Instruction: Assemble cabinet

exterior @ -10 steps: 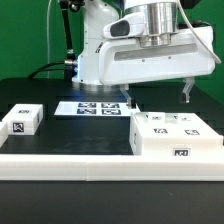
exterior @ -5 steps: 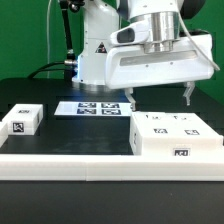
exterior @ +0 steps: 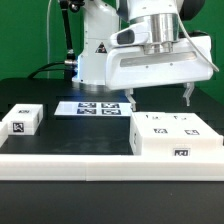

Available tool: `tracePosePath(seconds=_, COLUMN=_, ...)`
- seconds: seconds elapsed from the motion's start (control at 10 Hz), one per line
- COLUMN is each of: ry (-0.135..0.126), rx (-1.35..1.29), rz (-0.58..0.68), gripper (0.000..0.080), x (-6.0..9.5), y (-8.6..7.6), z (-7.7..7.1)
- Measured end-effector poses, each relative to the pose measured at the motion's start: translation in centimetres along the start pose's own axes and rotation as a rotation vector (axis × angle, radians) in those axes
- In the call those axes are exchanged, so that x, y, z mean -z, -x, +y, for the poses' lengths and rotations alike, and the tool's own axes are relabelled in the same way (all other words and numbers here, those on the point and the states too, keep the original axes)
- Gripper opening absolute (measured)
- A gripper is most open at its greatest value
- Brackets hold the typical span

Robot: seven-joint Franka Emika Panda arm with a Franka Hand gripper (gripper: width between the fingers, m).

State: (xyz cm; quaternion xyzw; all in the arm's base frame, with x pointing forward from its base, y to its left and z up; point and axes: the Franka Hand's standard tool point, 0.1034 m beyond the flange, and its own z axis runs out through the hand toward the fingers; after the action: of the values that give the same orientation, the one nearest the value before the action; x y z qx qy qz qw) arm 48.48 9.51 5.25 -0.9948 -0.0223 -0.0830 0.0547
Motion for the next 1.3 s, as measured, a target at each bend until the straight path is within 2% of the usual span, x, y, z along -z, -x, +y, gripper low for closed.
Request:
tracePosePath(seconds=0.3, ry=0.037, rx=0.071, rz=0.032, gripper=0.0797, x=-1.1, y=0.6, z=-1.4)
tracePosePath(seconds=0.4, ry=0.055, rx=0.106, rz=0.036, gripper=0.0797, x=-1.5, y=0.5, z=-0.5)
tracePosePath(seconds=0.5, ry=0.062, rx=0.110, rz=0.033, gripper=0.0797, x=-1.6, y=0.5, z=0.6)
tracePosePath(seconds=0.9, ry=0.057, rx=0.107, rz=0.031, gripper=0.0797, x=-1.7, y=0.5, z=0.0)
tracePosePath(seconds=1.0, ry=0.054, rx=0.072, rz=0.022, gripper=0.0797, x=-2.0, y=0.5, z=-0.8)
tracePosePath(seconds=1.1, ry=0.058, rx=0.075, rz=0.032, gripper=0.0797, x=-2.6, y=0.5, z=-0.7)
tracePosePath(seconds=1.3, ry=0.073, rx=0.074, rz=0.046, gripper=0.0797, x=-4.1, y=1.0, z=0.7)
